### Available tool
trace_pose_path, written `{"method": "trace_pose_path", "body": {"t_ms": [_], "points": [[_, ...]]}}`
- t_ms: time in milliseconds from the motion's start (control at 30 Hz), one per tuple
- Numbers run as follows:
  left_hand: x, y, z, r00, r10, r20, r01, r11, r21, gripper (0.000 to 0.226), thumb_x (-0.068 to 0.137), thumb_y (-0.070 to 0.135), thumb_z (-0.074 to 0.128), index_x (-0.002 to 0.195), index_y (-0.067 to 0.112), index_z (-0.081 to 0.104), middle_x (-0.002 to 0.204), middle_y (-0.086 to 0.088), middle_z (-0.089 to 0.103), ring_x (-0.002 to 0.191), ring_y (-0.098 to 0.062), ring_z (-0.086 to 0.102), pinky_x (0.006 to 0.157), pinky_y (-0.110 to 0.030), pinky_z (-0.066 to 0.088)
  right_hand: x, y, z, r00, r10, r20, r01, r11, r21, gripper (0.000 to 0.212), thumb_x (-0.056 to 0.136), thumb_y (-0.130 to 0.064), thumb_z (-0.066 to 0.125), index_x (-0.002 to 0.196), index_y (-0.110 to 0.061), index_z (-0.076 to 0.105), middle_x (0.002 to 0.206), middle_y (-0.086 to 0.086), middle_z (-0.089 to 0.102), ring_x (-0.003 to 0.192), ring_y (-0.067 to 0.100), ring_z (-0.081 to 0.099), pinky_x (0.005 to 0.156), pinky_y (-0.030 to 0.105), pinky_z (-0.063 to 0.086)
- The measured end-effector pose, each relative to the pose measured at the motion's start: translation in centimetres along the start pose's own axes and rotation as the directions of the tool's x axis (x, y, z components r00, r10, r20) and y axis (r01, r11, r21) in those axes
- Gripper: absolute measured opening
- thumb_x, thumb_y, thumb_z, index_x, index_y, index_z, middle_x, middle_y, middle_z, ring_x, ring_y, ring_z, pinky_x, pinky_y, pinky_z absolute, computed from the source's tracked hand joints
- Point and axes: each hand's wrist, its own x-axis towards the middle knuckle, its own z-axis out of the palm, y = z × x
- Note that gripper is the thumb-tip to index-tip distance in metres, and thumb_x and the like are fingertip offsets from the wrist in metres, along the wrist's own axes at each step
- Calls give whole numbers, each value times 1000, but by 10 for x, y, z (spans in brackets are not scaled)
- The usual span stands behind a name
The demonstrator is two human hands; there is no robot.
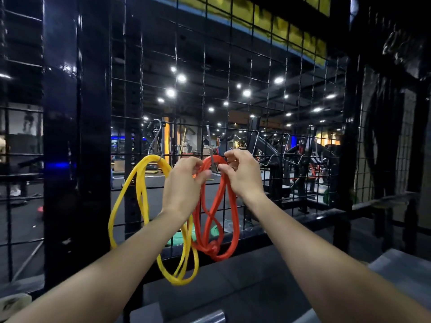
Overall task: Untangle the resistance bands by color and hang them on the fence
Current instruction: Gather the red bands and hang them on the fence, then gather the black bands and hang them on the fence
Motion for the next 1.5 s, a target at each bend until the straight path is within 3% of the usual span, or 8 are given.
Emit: {"method": "trace_pose_path", "body": {"t_ms": [133, 333, 433, 600, 900, 1000, 1300, 1500], "points": [[3, 2, -3, 999, 24, -23, -24, 1000, 11, 25, 96, 23, 49, 115, 13, 62, 111, 1, 58, 90, -7, 51, 79, -21, 42, 1, -13, -3, 999, -39, -4, 39, 998, 39, 20, 85, -18, 65, 104, -14, 63, 105, 3, 60, 90, 12, 56, 84, 30, 51], [-5, 11, 0, 991, 135, -15, -134, 990, 51, 22, 94, 19, 53, 114, 18, 62, 115, 6, 51, 101, -10, 51, 84, -25, 47, -15, -5, -27, 998, -67, -2, 67, 997, -37, 20, 86, -15, 64, 106, -13, 63, 102, 1, 58, 87, 9, 54, 82, 21, 47], [-27, 26, 15, 979, 191, 68, -198, 974, 108, 22, 92, 22, 55, 114, 22, 61, 116, 7, 52, 109, -12, 50, 78, -23, 42, -41, 24, -54, 1000, 24, 19, -22, 993, -115, 24, 87, -16, 63, 111, -12, 63, 105, 1, 58, 89, 11, 56, 86, 23, 47], [-77, 56, 71, 934, 192, 300, -199, 980, -8, 28, 92, 25, 55, 120, 23, 55, 122, 6, 50, 106, -16, 54, 82, -31, 45, -97, 80, -113, 974, 227, 30, -211, 940, -268, 26, 87, -16, 64, 112, -10, 61, 109, 5, 58, 93, 16, 57, 86, 27, 45], [-199, 146, 209, 749, 245, 615, -68, 953, -296, 31, 90, 23, 58, 121, 20, 56, 118, 2, 52, 97, -18, 58, 84, -36, 49, -214, 170, -255, 853, 503, -139, -499, 709, -499, 24, 85, -14, 63, 108, -9, 64, 110, 11, 60, 99, 28, 58, 86, 35, 46], [-240, 171, 251, 658, 280, 699, -28, 937, -348, 34, 90, 21, 58, 123, 16, 55, 124, 0, 51, 105, -20, 57, 91, -33, 46, -256, 202, -298, 785, 591, -183, -587, 619, -521, 1, 82, -13, 66, 82, -12, 66, 84, 3, 60, 80, 25, 53, 70, 28, 38], [-338, 193, 356, 452, 252, 856, 70, 946, -316, 38, 89, 22, 59, 126, 17, 53, 128, -1, 51, 110, -19, 55, 89, -31, 44, -351, 292, -375, 566, 766, -306, -734, 298, -610, 37, 85, -16, 65, 120, -8, 59, 120, 14, 54, 118, 32, 45, 95, 36, 40], [-364, 201, 407, 367, 341, 866, -57, 937, -345, 46, 89, 24, 61, 132, 18, 47, 134, 5, 45, 119, -15, 48, 93, -32, 45, -379, 331, -398, 556, 775, -302, -642, 169, -748, 49, 85, -18, 64, 131, -11, 49, 126, 11, 49, 118, 31, 41, 96, 38, 38]]}}
